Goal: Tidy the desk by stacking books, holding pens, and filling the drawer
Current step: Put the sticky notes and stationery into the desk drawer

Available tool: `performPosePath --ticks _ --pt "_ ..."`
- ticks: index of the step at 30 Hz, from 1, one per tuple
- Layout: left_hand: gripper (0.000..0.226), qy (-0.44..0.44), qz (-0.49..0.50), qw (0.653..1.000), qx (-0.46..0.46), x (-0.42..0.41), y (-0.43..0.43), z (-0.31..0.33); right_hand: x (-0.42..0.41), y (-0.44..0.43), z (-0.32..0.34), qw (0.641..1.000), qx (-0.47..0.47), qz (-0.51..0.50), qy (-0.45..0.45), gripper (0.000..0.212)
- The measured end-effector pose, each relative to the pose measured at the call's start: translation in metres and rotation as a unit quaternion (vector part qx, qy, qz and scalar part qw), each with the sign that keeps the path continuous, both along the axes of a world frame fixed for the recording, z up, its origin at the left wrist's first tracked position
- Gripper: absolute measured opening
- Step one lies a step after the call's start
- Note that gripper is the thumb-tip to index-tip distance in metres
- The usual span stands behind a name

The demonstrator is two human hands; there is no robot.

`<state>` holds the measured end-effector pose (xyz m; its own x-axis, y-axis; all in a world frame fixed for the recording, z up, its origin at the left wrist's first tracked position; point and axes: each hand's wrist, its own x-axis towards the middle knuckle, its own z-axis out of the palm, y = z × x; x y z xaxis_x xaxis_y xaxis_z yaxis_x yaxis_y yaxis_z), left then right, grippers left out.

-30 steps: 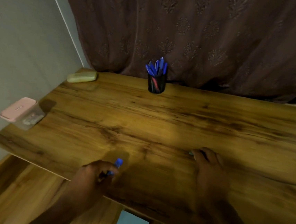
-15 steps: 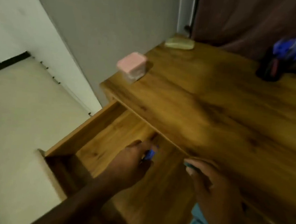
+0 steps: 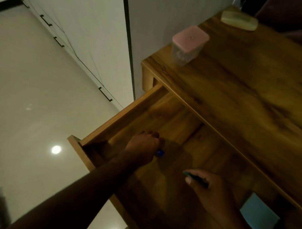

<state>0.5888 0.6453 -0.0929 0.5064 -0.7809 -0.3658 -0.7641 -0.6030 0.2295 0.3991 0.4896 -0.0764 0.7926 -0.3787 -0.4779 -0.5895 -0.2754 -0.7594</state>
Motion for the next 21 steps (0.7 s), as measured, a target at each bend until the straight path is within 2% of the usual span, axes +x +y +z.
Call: performPosePath --ticks 3,7,10,14,18,21 --pt "0.05 -0.025 -0.07 0.997 0.008 -0.002 0.001 -0.012 0.019 0.004 -0.012 0.999 -0.02 -0.027 0.009 0.016" --pt "0.049 -0.022 -0.1 0.995 -0.012 0.002 0.003 -0.022 0.069 0.006 -0.032 0.992 -0.12 -0.043 -0.019 0.019" --pt "0.05 -0.001 -0.093 0.995 -0.026 0.006 0.009 -0.025 0.113 0.012 -0.046 0.982 -0.181 -0.042 -0.028 0.021" --pt "0.067 0.029 -0.065 0.997 -0.044 0.009 0.021 -0.021 0.147 0.026 -0.054 0.965 -0.259 -0.017 -0.018 0.023" --pt "0.063 0.032 -0.016 0.998 -0.057 0.014 0.035 -0.02 0.148 0.044 -0.062 0.944 -0.329 0.022 -0.026 0.02" --pt "0.056 0.038 -0.004 0.996 -0.079 0.018 0.04 -0.023 0.15 0.05 -0.066 0.942 -0.332 0.026 -0.024 0.019"
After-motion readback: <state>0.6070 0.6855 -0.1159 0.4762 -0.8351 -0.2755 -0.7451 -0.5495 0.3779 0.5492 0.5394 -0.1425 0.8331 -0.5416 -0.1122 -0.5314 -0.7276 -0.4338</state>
